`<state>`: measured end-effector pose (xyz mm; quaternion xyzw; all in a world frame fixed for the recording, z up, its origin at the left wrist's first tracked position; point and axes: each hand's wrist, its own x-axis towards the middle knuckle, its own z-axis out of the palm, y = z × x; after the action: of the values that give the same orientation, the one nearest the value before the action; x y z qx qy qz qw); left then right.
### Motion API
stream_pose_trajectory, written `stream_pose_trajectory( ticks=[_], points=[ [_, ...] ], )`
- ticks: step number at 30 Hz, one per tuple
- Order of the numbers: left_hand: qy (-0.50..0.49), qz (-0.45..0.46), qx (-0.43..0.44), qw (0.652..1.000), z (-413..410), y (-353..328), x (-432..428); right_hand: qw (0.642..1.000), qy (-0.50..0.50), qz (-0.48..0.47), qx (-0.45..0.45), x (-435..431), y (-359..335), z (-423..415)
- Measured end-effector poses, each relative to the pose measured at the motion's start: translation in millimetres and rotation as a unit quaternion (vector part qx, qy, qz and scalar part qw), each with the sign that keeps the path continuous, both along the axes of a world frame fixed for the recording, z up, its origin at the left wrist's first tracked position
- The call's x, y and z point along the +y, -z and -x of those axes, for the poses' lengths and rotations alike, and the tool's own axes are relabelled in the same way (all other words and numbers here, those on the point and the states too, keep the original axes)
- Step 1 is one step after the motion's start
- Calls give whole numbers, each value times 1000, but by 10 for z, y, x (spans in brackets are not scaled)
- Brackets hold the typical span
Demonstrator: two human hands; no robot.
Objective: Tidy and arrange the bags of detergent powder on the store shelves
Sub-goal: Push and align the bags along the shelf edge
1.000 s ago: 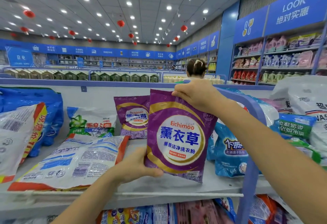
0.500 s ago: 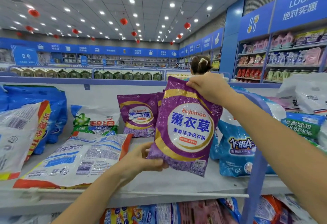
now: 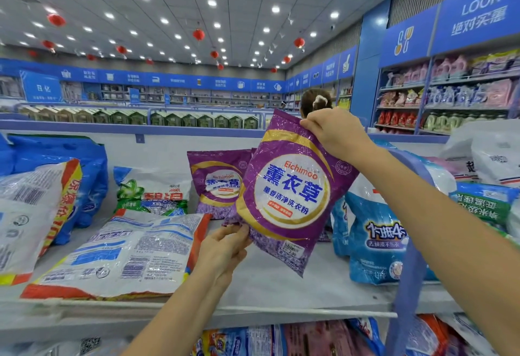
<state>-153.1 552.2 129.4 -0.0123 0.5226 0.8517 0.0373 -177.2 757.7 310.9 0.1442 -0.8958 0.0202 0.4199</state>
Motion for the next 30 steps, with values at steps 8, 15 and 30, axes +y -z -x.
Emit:
stream_pose_trajectory(
  ticks=[8, 15, 30],
  points=[
    [1, -49, 1, 999, -27, 8, -64, 997, -5, 68, -20, 220, 29, 74],
    [44, 39, 31, 998, -51, 69, -148, 995, -89, 42, 8, 76, -167, -6],
    [34, 208, 174, 962, 728, -412, -407, 984, 7, -139, 109, -762, 33, 478]
  ],
)
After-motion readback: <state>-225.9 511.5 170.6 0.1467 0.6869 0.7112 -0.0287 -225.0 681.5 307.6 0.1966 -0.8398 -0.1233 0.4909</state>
